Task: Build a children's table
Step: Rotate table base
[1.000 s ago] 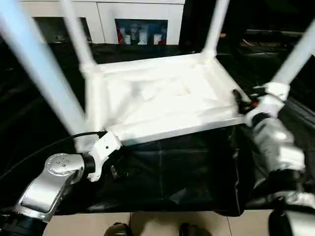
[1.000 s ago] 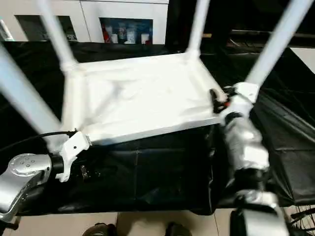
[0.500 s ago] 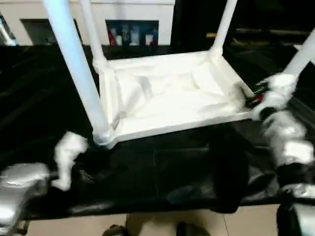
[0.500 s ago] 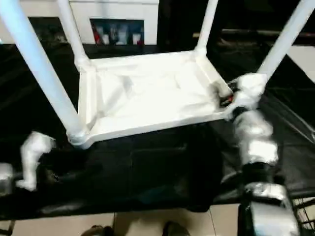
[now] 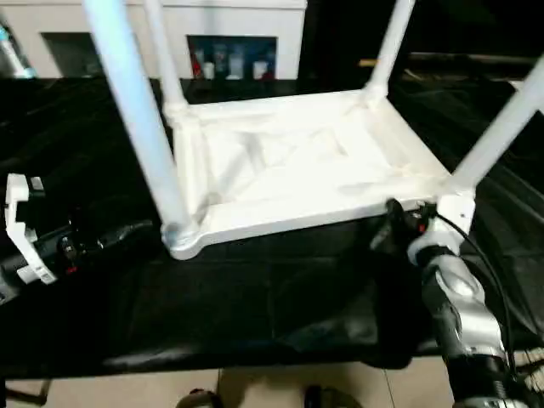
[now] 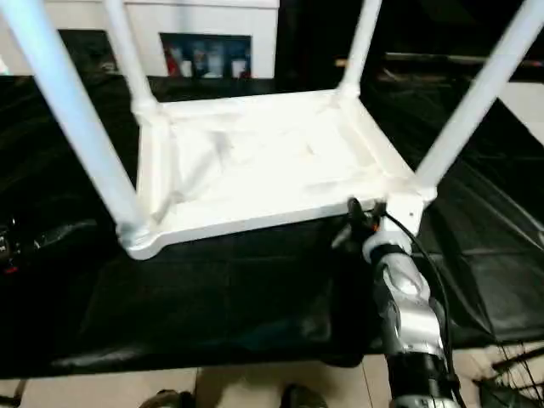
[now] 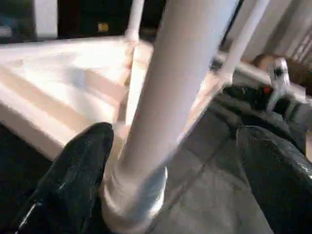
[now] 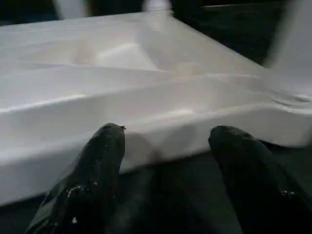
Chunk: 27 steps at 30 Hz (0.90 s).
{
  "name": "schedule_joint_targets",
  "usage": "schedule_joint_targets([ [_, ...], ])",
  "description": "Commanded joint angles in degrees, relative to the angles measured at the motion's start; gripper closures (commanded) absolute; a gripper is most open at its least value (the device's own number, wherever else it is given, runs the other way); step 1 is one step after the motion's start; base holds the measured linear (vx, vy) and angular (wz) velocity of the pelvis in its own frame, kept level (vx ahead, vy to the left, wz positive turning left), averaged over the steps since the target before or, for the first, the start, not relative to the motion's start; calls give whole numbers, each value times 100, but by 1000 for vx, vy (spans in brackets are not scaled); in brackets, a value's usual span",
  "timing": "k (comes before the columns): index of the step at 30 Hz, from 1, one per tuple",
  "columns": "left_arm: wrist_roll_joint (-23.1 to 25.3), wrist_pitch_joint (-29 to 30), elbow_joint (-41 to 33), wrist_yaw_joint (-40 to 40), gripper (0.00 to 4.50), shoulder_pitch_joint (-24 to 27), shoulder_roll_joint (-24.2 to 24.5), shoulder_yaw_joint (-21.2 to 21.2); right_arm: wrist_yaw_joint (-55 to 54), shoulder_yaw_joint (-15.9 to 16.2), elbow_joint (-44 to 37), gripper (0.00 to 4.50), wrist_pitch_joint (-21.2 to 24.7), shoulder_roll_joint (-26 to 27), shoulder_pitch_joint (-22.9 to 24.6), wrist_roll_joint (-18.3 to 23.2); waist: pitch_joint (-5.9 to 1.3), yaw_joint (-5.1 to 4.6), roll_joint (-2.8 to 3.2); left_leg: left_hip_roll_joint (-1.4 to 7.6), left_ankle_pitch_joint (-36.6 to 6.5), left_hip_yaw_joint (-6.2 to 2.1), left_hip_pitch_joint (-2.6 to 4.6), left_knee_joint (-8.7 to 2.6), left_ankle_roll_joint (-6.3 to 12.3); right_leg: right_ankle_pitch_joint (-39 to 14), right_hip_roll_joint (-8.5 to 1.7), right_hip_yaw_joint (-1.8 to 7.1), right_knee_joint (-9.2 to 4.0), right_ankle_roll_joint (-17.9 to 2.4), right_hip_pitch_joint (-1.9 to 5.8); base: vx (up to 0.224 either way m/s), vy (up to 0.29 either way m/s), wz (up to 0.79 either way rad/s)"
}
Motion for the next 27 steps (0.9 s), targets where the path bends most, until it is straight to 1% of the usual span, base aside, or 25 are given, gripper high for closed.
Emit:
schedule_joint_targets([
  [1, 13, -94, 106, 27, 2, -209, -164, -101, -401, -94, -378, 140, 19, 145, 283, -160, -391, 11, 100, 10, -1930, -26, 148, -475, -126, -1745, -74, 95, -357, -808, 260, 0, 0, 0],
  [2, -23, -104, 152, 32, 2, -330, -277, -126, -514, -103, -502, 140, 68, 192, 399, -164, -391, -3, 98, 9, -1923, -18, 145, -479, -138, -1703, -61, 93, -366, -805, 257, 0, 0, 0],
  [4, -89, -85, 198, 33, 2, -470, -406, -149, -596, -93, -595, 140, 141, 223, 490, -153, -393, -1, 125, 7, -1978, -26, 150, -480, -168, -1689, -64, 89, -358, -821, 260, 0, 0, 0],
  [5, -132, -51, 204, 31, 2, -535, -463, -168, -597, -73, -584, 140, 185, 218, 500, -148, -402, -2, 125, 7, -1988, -25, 152, -474, -175, -1665, -63, 89, -357, -830, 264, 0, 0, 0],
  [6, -176, -9, 206, 27, 2, -593, -511, -190, -583, -51, -557, 140, 231, 207, 497, -139, -400, -21, 99, 2, -2003, -31, 129, -477, -168, -1641, -59, 84, -346, -831, 286, 0, 0, 0],
  [7, -226, 28, 214, 42, 2, -666, -557, -239, -617, -31, -494, 140, 332, 179, 455, -201, -400, -23, 84, 1, -1984, -35, 118, -476, -166, -1660, -67, 83, -345, -818, 298, 0, 0, 0],
  [8, -226, 28, 214, 42, 2, -666, -557, -239, -617, -31, -494, 140, 332, 179, 455, -201, -399, -29, 88, -4, -1973, -26, 130, -466, -152, -1691, -62, 88, -355, -805, 284, 0, 0, 0],
  [9, -211, 23, 271, 120, 2, -808, -645, -358, -616, 25, -246, 140, 573, 92, 295, -272, -408, -38, 80, -8, -1941, -26, 134, -456, -138, -1743, -58, 87, -355, -791, 290, 0, 0, 0],
  [10, -188, 2, 310, 153, 2, -864, -674, -411, -591, 49, -149, 140, 657, 61, 227, -294, -410, -34, 86, -9, -1942, -19, 153, -452, -134, -1756, -51, 86, -363, -793, 276, 0, 0, 0],
  [12, -170, -14, 334, 172, 2, -892, -688, -441, -567, 63, -97, 140, 697, 45, 190, -300, -411, -25, 81, -2, -1880, -19, 135, -444, -125, -1750, -69, 96, -362, -788, 285, 0, 0, 0],
  [13, -170, -14, 334, 172, 2, -892, -688, -441, -567, 63, -97, 140, 697, 45, 190, -300, -415, -22, 83, 0, -1845, -19, 138, -442, -124, -1716, -68, 97, -357, -791, 286, 0, 0, 0],
  [14, -158, -6, 355, 97, 2, -943, -731, -518, -416, 121, 70, 140, 689, 2, 56, -307, -433, -22, 59, 5, -1759, -13, 135, -433, -101, -1582, -63, 98, -345, -823, 296, 0, 0, 0],
  [15, -158, -6, 355, 97, 2, -943, -731, -518, -416, 121, 70, 140, 689, 2, 56, -307, -438, -13, 75, 5, -1666, -13, 136, -427, -89, -1440, -61, 97, -326, -880, 302, 0, 0, 0],
  [16, -201, 82, 247, -1, 2, -977, -784, -642, -210, 212, 306, 140, 708, -74, -140, -331, -440, -17, 53, 4, -1627, -5, 130, -422, -74, -1383, -56, 99, -324, -896, 305, 0, 0, 0],
  [17, -201, 82, 247, -1, 2, -977, -784, -642, -210, 212, 306, 140, 708, -74, -140, -331, -442, -17, 67, 8, -1599, -8, 137, -422, -61, -1329, -55, 91, -309, -957, 311, 0, 0, 0],
  [18, -291, 266, -29, -121, 2, -985, -848, -807, -27, 290, 559, 140, 692, -140, -375, -350, -462, -20, 42, 15, -1562, 4, 147, -406, -45, -1284, -63, 95, -294, -997, 317, 0, 0, 0],
  [19, -291, 266, -29, -121, 2, -985, -848, -807, -27, 290, 559, 140, 692, -140, -375, -350, -462, -20, 42, 15, -1562, 4, 147, -406, -45, -1284, -63, 95, -294, -997, 317, 0, 0, 0],
  [20, -481, 569, -542, -213, 2, -964, -925, -1062, 256, 416, 861, 140, 704, -220, -672, -367, -461, -9, 61, 29, -1521, 12, 157, -397, -28, -1234, -71, 97, -279, -1077, 307, 0, 0, 0],
  [21, -514, 619, -628, -223, 2, -958, -934, -1102, 297, 436, 902, 140, 704, -230, -713, -372, -466, -8, 65, 32, -1495, 5, 147, -397, -24, -1200, -72, 91, -265, -1115, 325, 0, 0, 0],
  [22, -593, 747, -864, -242, 2, -946, -958, -1231, 381, 489, 1002, 140, 708, -252, -813, -398, -469, -2, 38, 36, -1414, 24, 143, -384, 14, -1106, -68, 98, -274, -1149, 324, 0, 0, 0],
  [23, -641, 815, -1055, -255, 2, -954, -982, -1390, 449, 536, 1098, 140, 725, -256, -910, -421, -482, 12, 31, 29, -1316, 21, 131, -379, 28, -1031, -68, 93, -248, -1166, 352, 0, 0, 0],
  [24, -667, 872, -1209, -272, 2, -971, -1011, -1559, 497, 569, 1183, 140, 726, -253, -995, -439, -480, 8, 31, 24, -1266, 18, 121, -376, 37, -1007, -68, 93, -245, -1172, 350, 0, 0, 0],
  [25, -659, 894, -1327, -273, 2, -1000, -1064, -1722, 541, 613, 1232, 140, 738, -233, -1053, -455, -492, 6, 7, 17, -1229, 27, 113, -361, 57, -1014, -69, 96, -245, -1158, 365, 0, 0, 0],
  [26, -643, 909, -1435, -272, 2, -1031, -1125, -1884, 584, 667, 1270, 140, 745, -211, -1100, -478, -505, -8, 5, 16, -1181, 23, 95, -355, 64, -1036, -72, 98, -242, -1132, 386, 0, 0, 0],
  [27, -626, 910, -1488, -269, 2, -1051, -1168, -1973, 606, 706, 1278, 140, 745, -197, -1116, -499, -503, -3, 5, 17, -1179, 26, 110, -351, 63, -1070, -74, 99, -253, -1122, 371, 0, 0, 0],
])
